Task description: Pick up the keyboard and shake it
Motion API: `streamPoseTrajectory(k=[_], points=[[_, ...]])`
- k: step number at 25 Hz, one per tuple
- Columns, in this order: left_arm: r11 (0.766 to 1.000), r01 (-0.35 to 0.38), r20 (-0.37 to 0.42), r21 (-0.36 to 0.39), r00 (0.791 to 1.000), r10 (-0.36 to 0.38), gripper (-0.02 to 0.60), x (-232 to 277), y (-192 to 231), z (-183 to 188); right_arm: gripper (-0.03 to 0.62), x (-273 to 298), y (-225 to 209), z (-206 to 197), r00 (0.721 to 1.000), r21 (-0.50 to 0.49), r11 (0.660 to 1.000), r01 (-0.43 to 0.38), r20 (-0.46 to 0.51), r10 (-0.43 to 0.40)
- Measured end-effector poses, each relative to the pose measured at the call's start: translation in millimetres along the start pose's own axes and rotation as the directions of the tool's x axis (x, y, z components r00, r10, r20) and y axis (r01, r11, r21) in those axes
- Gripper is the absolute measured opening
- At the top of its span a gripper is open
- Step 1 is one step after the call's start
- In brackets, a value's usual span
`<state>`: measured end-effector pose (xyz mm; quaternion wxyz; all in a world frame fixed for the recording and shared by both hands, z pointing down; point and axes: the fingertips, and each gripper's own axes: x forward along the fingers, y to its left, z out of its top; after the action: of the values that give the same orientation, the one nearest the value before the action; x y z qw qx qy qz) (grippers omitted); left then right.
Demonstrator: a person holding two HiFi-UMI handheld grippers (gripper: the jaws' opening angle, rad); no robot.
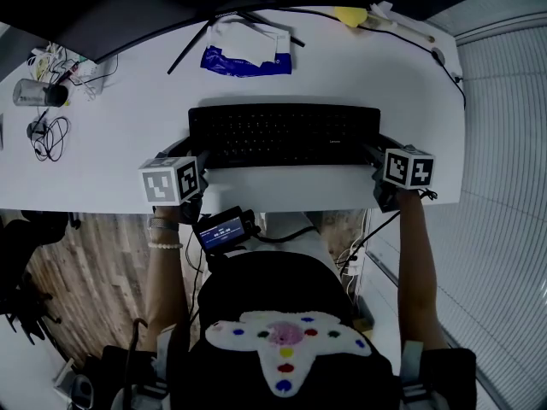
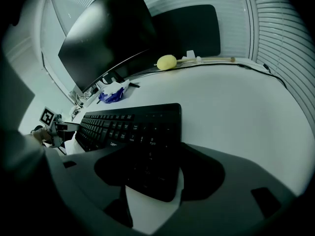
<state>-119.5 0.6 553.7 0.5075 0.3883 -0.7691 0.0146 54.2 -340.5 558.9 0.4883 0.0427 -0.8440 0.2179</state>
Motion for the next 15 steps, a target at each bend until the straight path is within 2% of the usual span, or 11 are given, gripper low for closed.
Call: streamPoseTrajectory(k=[8,12,15], points=[[0.998,0.032,0.027,-0.047,0.999,-0.030,0.253,1,1,2,0.279,-12,3,5,0.998,0.011,1.000,0.025,0.051,-0.025],[0.997,0.063,0.078,-0.041,0.995,-0.059,0.252,-1,-1,12,0.278,-28,11,18,0.992,-0.023,0.998,0.059,0.110,-0.056],[0.994,0.100,0.139,-0.037,0.986,-0.094,0.252,-2,-5,23,0.279,-49,17,35,0.980,-0.067,0.991,0.114,0.170,-0.101]])
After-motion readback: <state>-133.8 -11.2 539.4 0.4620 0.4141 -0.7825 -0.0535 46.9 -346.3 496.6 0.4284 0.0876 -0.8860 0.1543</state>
